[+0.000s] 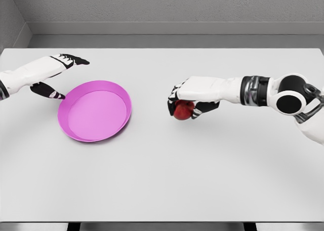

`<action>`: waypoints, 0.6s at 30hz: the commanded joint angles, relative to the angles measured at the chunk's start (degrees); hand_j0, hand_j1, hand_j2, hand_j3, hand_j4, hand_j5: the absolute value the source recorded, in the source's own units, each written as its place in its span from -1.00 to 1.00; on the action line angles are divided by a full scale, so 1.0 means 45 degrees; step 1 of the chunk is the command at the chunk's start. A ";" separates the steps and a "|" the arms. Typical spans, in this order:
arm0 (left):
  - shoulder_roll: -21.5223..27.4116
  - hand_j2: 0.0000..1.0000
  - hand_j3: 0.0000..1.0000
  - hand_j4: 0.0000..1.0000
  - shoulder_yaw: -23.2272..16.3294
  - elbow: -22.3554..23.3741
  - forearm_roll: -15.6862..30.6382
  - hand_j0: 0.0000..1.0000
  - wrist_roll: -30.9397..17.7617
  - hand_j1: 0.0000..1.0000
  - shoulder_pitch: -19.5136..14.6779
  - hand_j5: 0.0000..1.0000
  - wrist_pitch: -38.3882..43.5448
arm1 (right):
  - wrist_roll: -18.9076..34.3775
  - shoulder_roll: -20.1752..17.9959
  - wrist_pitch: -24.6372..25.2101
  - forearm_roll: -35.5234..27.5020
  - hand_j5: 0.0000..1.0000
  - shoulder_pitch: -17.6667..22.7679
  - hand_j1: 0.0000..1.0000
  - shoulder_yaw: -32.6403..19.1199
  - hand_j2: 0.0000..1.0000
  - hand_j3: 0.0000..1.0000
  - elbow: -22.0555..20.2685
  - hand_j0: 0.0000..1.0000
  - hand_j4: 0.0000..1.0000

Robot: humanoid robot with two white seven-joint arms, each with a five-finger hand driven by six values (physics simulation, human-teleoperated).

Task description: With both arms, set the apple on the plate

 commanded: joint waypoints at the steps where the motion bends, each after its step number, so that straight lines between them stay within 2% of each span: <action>1: 0.0010 1.00 1.00 1.00 0.0016 -0.0002 0.0088 1.00 0.0007 1.00 0.0000 1.00 0.0019 | -0.0010 0.0037 0.0015 -0.0043 -0.03 0.0000 -0.03 -0.0009 -0.03 -0.03 -0.0008 -0.03 -0.03; 2: 0.0010 1.00 1.00 1.00 0.0016 -0.0021 0.0088 1.00 0.0007 1.00 0.0000 1.00 0.0019 | -0.0010 0.0037 0.0073 -0.0043 1.00 0.0020 1.00 -0.0009 1.00 1.00 -0.0008 1.00 1.00; 12: 0.0010 1.00 1.00 1.00 -0.0003 -0.0021 0.0088 1.00 0.0007 1.00 0.0000 1.00 0.0019 | -0.0010 -0.0119 0.0073 -0.0043 1.00 -0.0019 1.00 -0.0106 1.00 1.00 -0.0008 1.00 1.00; 13: 0.0010 1.00 1.00 1.00 -0.0003 -0.0002 0.0088 1.00 0.0007 1.00 0.0000 1.00 0.0019 | -0.0010 -0.0353 0.0054 -0.0024 1.00 -0.0117 1.00 -0.0360 1.00 1.00 0.0011 1.00 1.00; 15: 0.0010 1.00 1.00 1.00 -0.0003 -0.0021 0.0088 1.00 0.0007 1.00 0.0000 1.00 0.0019 | -0.0010 -0.1680 -0.0044 -0.0024 1.00 0.0039 1.00 -0.2348 1.00 1.00 0.0030 1.00 1.00; 16: 0.0010 1.00 1.00 1.00 -0.0003 -0.0021 0.0088 1.00 0.0007 1.00 0.0000 1.00 0.0019 | -0.0010 -0.2267 -0.0083 -0.0043 1.00 0.0078 1.00 -0.2898 1.00 1.00 0.0031 1.00 1.00; 18: 0.0010 1.00 1.00 1.00 -0.0003 -0.0021 0.0088 1.00 0.0007 1.00 0.0000 1.00 0.0019 | -0.0010 -0.3146 -0.0141 -0.0043 1.00 0.0117 1.00 -0.3407 1.00 1.00 0.0031 1.00 1.00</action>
